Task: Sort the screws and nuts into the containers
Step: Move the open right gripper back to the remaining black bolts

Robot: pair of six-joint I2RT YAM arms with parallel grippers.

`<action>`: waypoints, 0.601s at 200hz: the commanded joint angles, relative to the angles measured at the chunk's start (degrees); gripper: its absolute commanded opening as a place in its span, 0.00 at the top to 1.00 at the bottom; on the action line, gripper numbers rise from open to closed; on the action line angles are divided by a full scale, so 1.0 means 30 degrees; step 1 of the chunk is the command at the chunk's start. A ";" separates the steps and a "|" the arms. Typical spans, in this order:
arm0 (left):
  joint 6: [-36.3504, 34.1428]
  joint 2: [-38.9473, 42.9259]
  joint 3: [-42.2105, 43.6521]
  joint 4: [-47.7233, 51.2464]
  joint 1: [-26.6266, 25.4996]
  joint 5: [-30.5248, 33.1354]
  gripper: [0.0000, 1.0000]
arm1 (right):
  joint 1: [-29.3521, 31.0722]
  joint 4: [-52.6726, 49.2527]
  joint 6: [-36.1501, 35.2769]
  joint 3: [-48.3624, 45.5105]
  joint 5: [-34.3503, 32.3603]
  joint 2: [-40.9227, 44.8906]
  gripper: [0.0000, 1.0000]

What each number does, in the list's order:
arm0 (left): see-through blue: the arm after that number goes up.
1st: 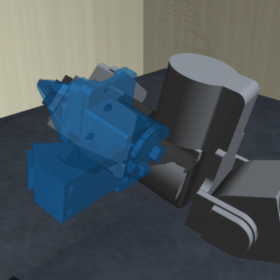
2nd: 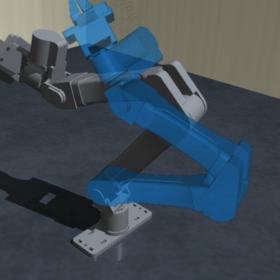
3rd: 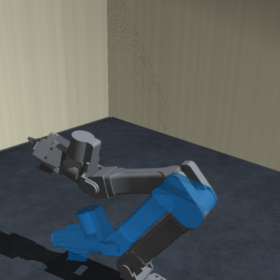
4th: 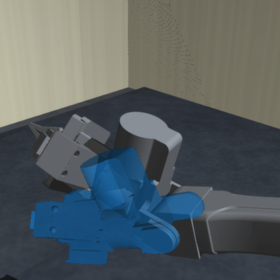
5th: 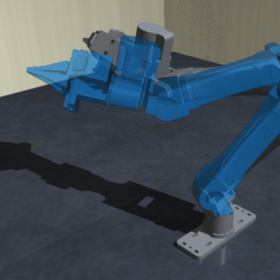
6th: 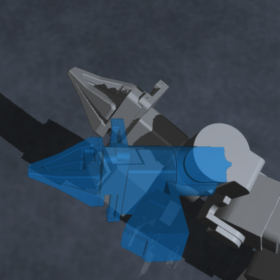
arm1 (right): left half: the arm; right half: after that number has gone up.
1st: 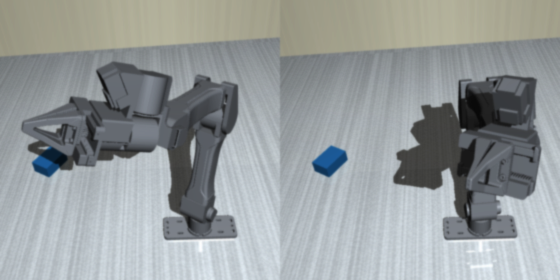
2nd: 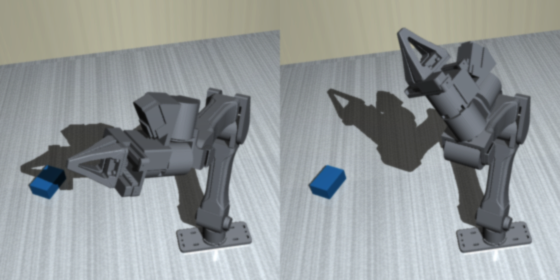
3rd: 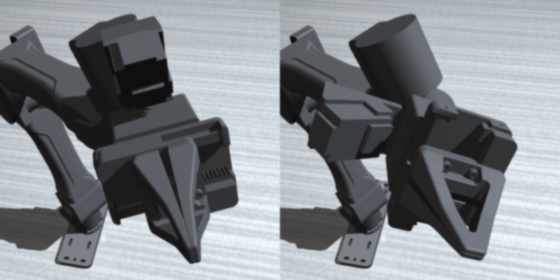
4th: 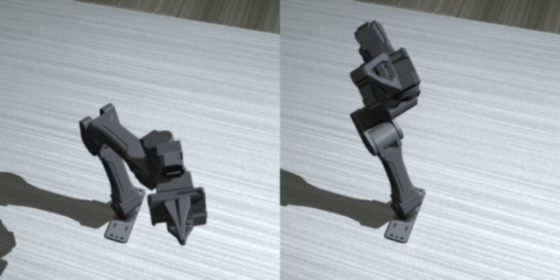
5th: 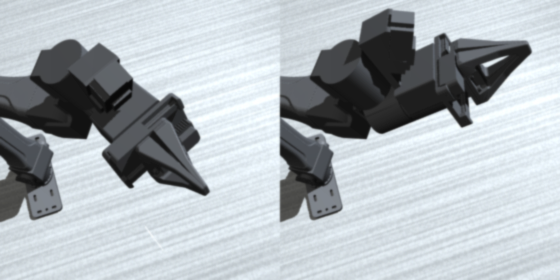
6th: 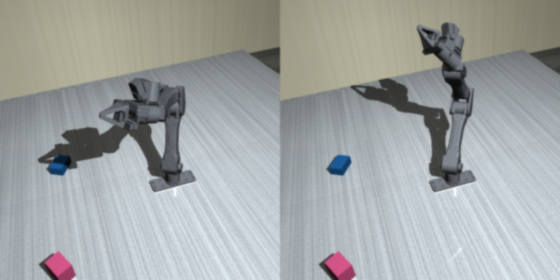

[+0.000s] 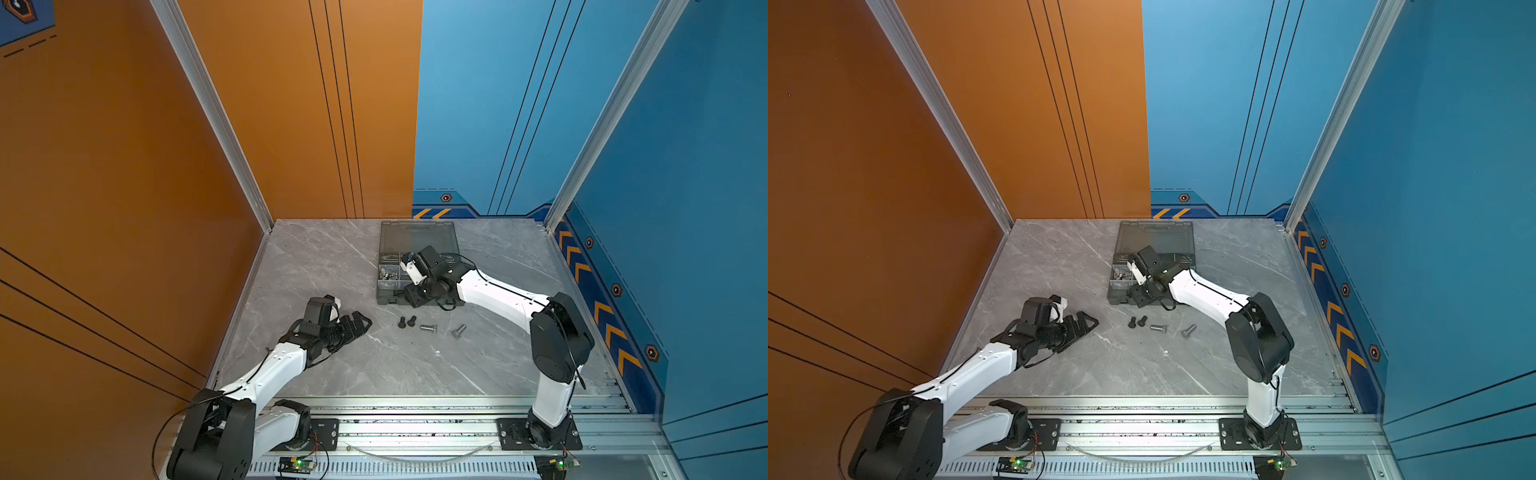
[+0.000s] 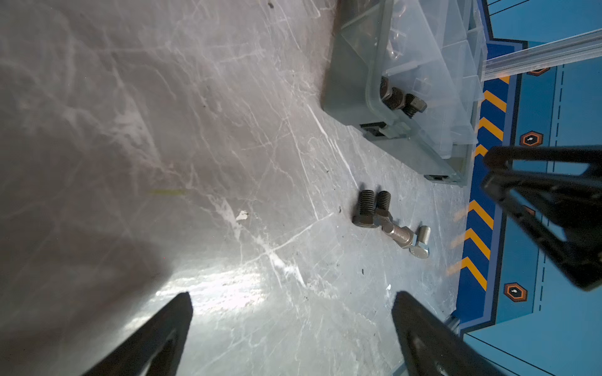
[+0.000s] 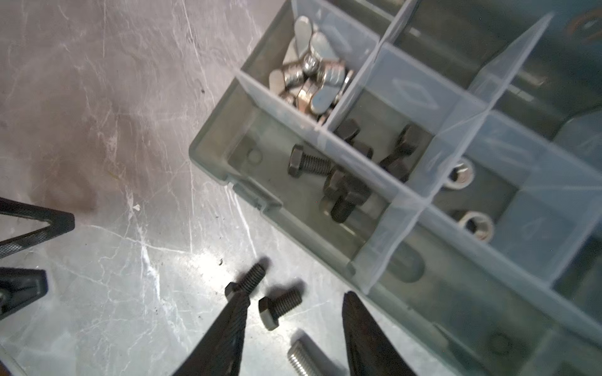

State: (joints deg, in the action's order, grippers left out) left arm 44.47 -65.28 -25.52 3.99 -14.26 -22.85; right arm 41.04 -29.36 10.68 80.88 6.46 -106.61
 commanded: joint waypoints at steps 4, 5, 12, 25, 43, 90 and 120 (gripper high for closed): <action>-0.0077 -0.0050 -0.0108 -0.0065 0.0096 -0.0390 0.02 | 0.0863 0.0386 0.2524 -0.0678 0.0329 0.0240 0.49; -0.0067 -0.0044 -0.0108 -0.0082 0.0110 -0.0400 0.02 | 0.0887 0.0370 0.2544 -0.0694 0.0319 0.0237 0.49; -0.0075 -0.0038 -0.0125 -0.0098 0.0103 -0.0384 0.02 | 0.1095 0.0386 0.2653 -0.0769 0.0282 0.0124 0.49; -0.0086 0.0003 -0.0076 -0.0156 0.0113 -0.0443 0.02 | 0.1459 0.0443 0.2703 -0.0831 0.0140 -0.0155 0.49; -0.0086 0.0018 -0.0079 -0.0156 0.0099 -0.0433 0.02 | 0.1915 0.0323 0.2580 -0.0665 -0.0172 -0.0723 0.49; -0.0086 0.0181 -0.0008 -0.0034 0.0098 -0.0404 0.02 | 0.2448 -0.0039 0.3712 -0.0207 -0.0585 -0.1837 0.49; -0.0058 0.0156 0.0010 -0.0084 0.0096 -0.0421 0.02 | 0.2639 -0.0347 0.5360 0.0006 -0.1040 -0.2412 0.49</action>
State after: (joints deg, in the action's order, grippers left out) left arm 44.47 -65.28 -25.52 3.97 -14.26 -22.85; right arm 48.36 -28.93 21.47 79.24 5.72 -112.81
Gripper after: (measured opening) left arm 0.976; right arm 0.510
